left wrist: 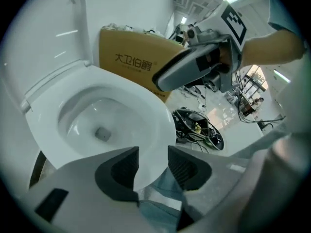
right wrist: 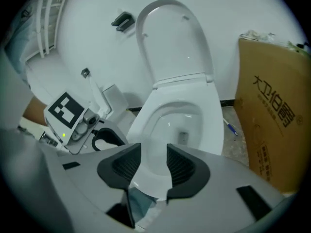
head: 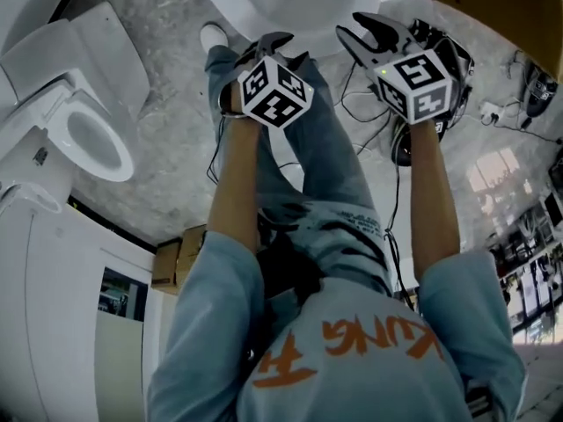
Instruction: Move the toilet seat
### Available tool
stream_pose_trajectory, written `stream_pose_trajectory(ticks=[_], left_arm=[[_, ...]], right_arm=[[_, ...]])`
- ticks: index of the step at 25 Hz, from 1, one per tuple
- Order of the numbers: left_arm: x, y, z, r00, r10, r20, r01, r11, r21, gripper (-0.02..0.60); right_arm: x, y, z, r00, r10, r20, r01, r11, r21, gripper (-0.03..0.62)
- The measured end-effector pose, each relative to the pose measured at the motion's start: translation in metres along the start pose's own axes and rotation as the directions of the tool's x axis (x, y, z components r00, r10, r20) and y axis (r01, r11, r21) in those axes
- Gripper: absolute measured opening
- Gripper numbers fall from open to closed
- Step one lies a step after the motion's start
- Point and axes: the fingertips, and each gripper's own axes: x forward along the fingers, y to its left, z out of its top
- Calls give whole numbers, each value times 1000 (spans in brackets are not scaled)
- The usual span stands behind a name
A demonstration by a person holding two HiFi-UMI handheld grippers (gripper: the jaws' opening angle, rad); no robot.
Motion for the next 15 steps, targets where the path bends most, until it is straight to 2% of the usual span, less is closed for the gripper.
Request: stream_pose_trajectory(ticks=[1,3,5,6,8,11,13,15], left_arm=[[5,-1,-5,1000,-17,-10,17,1000,18,183],[13,-2,-8,1000,-27,-6,28,998,59,206],[18,-5,-11,999,-31,-14,32,992,125,235],[20,-7,-13,999,-33,-26,37,985,166,241],[26,-10,-16,998,-43,-52,54,969,243,254],[35,-14,-21,993,-58,-102,90,936,340,282],[41,-14,-24,991,-51,-122,94,920,380,293],[47,-13,-26,991,-44,-127,92,913,398,296]], right_arm=[[7,3,-6,999,24,-35,-25,998,-50,176],[20,11,-19,989,85,-120,-102,984,-143,224],[29,25,-34,960,168,-225,-217,952,-217,303],[32,32,-42,939,198,-280,-273,926,-259,322],[39,39,-57,900,207,-382,-355,859,-370,345],[50,37,-81,849,137,-510,-436,726,-531,351],[56,35,-96,812,88,-577,-492,635,-596,351],[62,36,-109,774,61,-630,-550,559,-621,345]])
